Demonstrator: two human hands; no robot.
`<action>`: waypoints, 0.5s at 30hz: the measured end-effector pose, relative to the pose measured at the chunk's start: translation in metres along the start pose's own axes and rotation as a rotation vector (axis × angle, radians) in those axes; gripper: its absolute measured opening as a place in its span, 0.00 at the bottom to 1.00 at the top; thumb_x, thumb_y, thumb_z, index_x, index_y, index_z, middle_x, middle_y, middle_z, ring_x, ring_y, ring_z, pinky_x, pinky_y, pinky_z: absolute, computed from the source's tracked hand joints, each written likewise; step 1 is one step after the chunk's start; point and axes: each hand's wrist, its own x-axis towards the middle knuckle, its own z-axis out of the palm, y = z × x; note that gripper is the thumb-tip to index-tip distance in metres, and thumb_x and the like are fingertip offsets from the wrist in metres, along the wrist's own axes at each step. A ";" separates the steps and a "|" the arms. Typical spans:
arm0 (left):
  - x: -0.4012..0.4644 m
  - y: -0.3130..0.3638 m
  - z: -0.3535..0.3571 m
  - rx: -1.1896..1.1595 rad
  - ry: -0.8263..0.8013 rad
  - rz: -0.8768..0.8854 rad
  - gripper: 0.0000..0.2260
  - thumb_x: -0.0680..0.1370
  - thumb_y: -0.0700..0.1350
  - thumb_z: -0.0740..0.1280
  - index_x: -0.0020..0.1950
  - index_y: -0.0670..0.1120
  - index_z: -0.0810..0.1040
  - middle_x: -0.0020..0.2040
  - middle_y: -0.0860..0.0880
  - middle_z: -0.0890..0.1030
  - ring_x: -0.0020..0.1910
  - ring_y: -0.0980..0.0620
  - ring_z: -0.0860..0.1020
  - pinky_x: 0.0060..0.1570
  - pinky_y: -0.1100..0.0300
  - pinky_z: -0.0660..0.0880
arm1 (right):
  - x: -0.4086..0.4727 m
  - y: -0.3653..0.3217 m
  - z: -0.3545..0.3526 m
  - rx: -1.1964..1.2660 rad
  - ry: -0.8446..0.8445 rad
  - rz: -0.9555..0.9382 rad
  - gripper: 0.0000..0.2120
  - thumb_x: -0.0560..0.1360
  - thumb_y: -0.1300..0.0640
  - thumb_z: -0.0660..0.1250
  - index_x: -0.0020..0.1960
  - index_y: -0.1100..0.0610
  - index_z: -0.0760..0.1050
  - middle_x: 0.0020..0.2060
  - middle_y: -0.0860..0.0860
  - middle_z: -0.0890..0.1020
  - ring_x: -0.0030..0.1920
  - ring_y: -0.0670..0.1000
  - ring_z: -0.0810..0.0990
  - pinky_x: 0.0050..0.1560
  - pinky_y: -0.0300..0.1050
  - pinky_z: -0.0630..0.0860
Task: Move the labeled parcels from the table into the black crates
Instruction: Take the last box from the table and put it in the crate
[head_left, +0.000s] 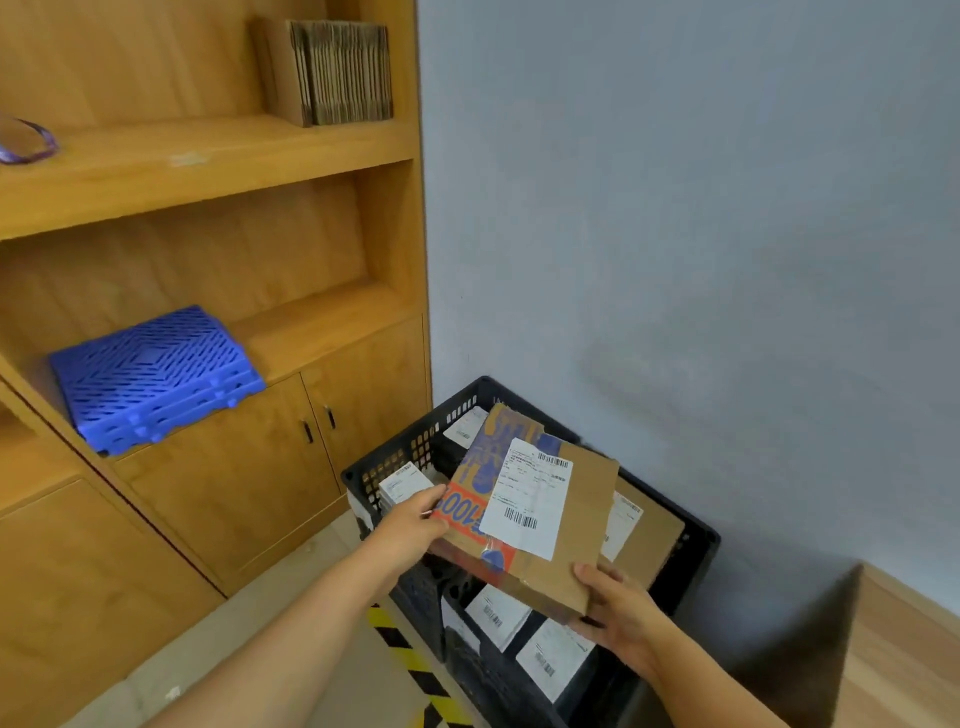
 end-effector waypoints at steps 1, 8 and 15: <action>0.015 0.004 -0.005 -0.007 0.000 -0.015 0.21 0.80 0.39 0.60 0.73 0.50 0.66 0.60 0.53 0.76 0.59 0.54 0.75 0.59 0.56 0.73 | 0.012 -0.007 0.005 0.011 0.004 0.005 0.21 0.70 0.59 0.73 0.61 0.57 0.71 0.53 0.57 0.83 0.54 0.58 0.81 0.48 0.55 0.79; 0.093 0.022 -0.023 -0.013 0.001 -0.076 0.20 0.81 0.38 0.59 0.73 0.46 0.65 0.57 0.53 0.74 0.55 0.54 0.74 0.54 0.59 0.73 | 0.067 -0.043 0.029 0.020 0.080 0.045 0.23 0.68 0.60 0.75 0.60 0.57 0.70 0.53 0.58 0.83 0.53 0.61 0.82 0.57 0.63 0.76; 0.147 0.035 -0.018 0.043 -0.112 -0.090 0.19 0.81 0.35 0.56 0.72 0.44 0.65 0.53 0.53 0.73 0.45 0.60 0.74 0.37 0.71 0.71 | 0.098 -0.051 0.032 0.033 0.200 0.093 0.18 0.71 0.59 0.73 0.57 0.58 0.70 0.52 0.59 0.82 0.53 0.60 0.80 0.59 0.62 0.75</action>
